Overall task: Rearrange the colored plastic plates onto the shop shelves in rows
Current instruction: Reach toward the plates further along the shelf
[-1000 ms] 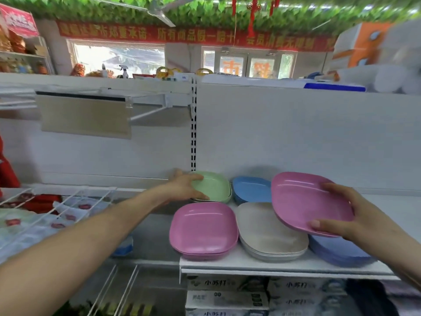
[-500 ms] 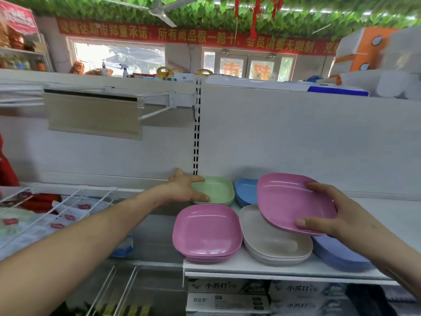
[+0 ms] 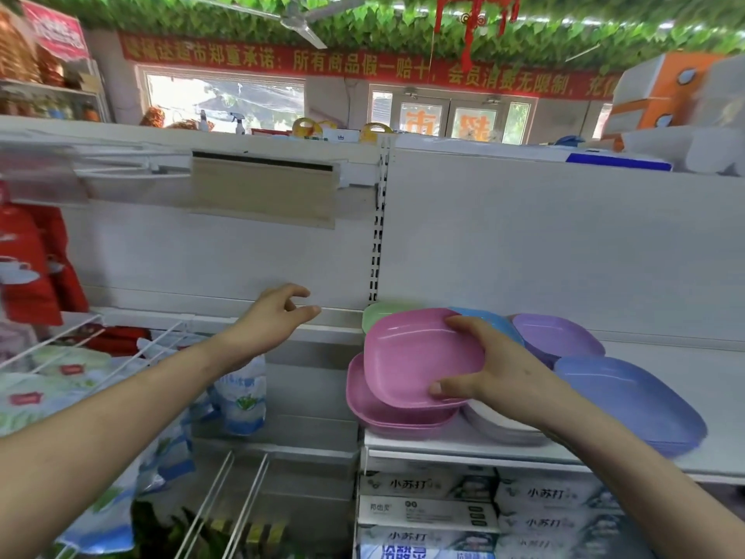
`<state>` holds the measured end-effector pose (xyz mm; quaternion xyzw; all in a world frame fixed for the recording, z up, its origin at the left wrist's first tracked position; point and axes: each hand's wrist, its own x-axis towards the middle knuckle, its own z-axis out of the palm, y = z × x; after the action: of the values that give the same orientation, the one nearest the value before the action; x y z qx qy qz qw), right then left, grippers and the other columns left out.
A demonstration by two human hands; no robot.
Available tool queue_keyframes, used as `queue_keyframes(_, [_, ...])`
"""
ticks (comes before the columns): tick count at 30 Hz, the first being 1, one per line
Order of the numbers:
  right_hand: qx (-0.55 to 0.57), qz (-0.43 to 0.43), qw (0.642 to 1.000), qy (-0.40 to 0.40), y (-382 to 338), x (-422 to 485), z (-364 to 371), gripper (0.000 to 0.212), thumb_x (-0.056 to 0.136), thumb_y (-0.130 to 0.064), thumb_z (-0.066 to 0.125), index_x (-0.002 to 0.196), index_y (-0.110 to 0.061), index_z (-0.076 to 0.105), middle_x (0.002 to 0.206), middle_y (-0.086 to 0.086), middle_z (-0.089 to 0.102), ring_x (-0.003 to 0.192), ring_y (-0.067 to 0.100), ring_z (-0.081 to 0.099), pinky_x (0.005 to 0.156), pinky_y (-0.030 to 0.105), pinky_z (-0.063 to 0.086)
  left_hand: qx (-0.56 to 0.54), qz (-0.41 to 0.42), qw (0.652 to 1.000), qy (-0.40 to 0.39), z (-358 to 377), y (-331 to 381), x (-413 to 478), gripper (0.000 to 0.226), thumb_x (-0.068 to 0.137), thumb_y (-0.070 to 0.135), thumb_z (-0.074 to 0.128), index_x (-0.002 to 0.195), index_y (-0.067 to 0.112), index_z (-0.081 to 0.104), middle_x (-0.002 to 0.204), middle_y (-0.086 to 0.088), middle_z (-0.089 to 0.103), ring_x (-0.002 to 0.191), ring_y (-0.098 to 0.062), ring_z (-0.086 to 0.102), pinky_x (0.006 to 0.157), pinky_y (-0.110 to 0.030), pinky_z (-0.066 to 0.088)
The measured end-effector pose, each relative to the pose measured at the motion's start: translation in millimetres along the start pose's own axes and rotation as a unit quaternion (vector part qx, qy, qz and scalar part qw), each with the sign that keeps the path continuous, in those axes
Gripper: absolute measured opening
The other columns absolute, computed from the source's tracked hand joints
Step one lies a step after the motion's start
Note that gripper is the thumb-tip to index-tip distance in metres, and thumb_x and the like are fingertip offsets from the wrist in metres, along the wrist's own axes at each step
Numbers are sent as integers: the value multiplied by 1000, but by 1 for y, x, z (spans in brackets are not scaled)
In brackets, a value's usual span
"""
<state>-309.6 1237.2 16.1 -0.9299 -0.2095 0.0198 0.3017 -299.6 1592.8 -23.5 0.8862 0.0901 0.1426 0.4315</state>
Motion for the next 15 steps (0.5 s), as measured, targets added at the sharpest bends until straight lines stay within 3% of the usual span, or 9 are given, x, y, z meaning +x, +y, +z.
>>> queue_keyframes(2, [-32,-7,999,-15,-17,-1,5,98,67,-66,84,150,-53,32,138,-23,50,111,7,55,86,26,46,9,-12,1000,0,-9,-6,-9,44,100,48,60,139,29,53,116,-1,56,97,-15,59,82,-33,49])
queue_keyframes(4, [-74,-1,996,-44,-30,-3,7,92,78,-55,82,154,-45,32,141,-18,50,110,6,48,80,24,35,20,-26,999,0,-17,-10,-17,39,101,48,58,137,32,52,116,1,54,96,-16,58,77,-34,51])
queue_keyframes(8, [-143,14,988,-53,-39,1,10,91,77,-63,78,155,-40,36,149,-14,51,130,15,53,95,33,44,23,-41,999,10,-28,-20,-26,40,100,48,59,137,34,52,117,-1,55,102,-22,59,83,-44,58])
queue_keyframes(10, [-186,21,980,-59,-38,4,12,89,73,-71,76,150,-39,43,145,-12,55,128,17,55,104,40,48,20,-41,999,14,-30,-24,-29,40,100,46,60,137,31,53,117,-3,55,100,-22,59,82,-39,57])
queue_keyframes(15, [-283,22,955,-85,-32,7,14,76,71,-81,67,126,-28,67,120,-9,72,112,17,65,97,41,54,15,-33,999,17,-30,-27,-33,40,101,42,61,136,25,55,111,-1,55,99,-20,59,89,-40,57])
